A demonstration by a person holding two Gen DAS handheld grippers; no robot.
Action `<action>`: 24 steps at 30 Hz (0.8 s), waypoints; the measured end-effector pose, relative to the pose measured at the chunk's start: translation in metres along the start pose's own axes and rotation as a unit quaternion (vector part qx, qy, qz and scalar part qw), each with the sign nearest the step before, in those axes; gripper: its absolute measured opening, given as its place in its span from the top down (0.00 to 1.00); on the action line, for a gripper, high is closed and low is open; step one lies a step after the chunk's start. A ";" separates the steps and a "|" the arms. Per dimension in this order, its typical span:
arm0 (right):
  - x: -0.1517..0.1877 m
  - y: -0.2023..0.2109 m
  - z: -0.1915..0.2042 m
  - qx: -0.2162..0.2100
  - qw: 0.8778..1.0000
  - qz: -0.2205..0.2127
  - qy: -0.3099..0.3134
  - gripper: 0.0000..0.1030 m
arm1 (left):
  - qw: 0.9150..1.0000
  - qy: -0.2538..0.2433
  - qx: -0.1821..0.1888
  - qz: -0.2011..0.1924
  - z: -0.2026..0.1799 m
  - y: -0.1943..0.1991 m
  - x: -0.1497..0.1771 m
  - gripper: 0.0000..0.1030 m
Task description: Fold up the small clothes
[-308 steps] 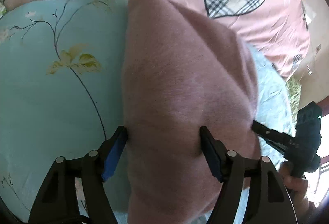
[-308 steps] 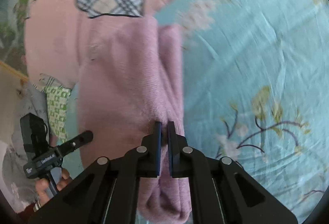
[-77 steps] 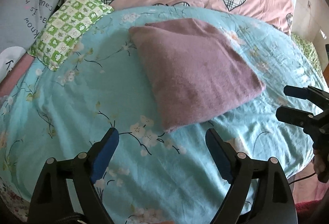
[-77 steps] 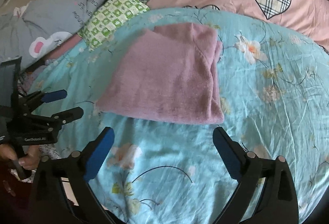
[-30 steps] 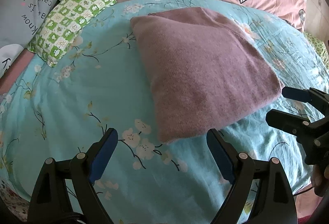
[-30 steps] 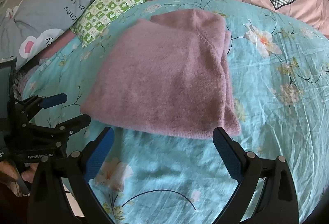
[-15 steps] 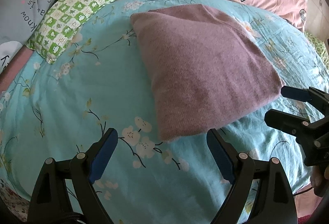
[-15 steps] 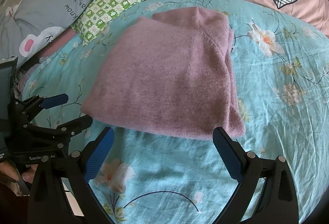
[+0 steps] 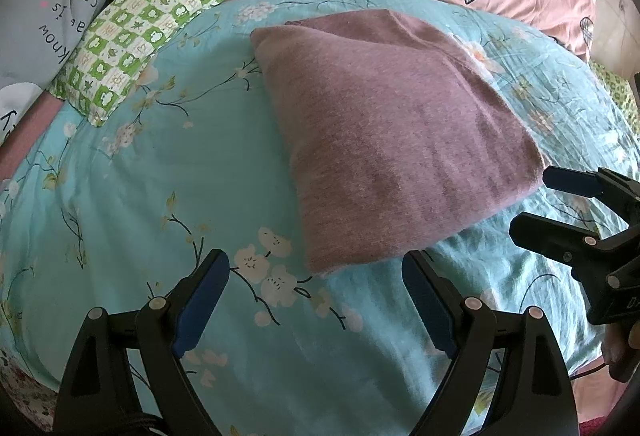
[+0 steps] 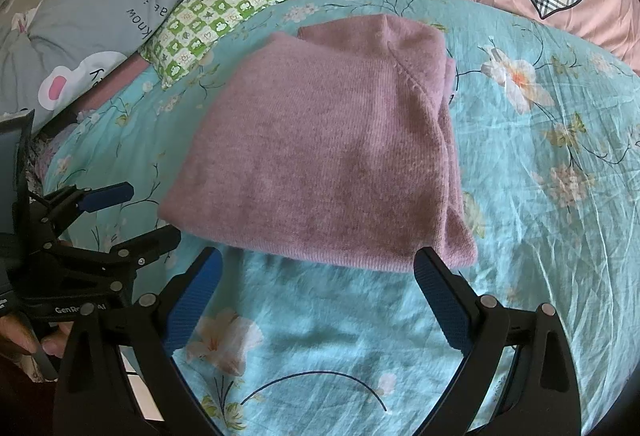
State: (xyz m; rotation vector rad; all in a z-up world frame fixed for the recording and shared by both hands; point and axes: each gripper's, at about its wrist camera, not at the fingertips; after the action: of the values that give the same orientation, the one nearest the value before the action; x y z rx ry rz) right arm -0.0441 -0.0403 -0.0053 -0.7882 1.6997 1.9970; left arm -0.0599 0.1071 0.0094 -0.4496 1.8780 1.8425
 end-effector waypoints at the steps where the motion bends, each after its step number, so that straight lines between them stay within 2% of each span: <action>1: 0.000 0.000 0.000 0.000 1.000 0.000 0.000 0.06 | 1.000 -0.001 0.000 0.000 0.000 0.000 0.000 0.14; 24: -0.004 0.003 -0.004 -0.003 1.000 -0.003 0.001 0.06 | 1.000 -0.003 0.006 0.001 -0.001 0.001 -0.002 0.14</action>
State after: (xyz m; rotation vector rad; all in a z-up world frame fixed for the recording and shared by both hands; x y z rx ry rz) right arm -0.0421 -0.0445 -0.0013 -0.7962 1.6908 1.9985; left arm -0.0587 0.1062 0.0113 -0.4384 1.8863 1.8298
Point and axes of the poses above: each gripper's, at about its wrist camera, not at the fingertips, and y roughly against the way its jaws point, z to its left, x to its underside, and after that the axes turned 4 degrees about x, right-handed
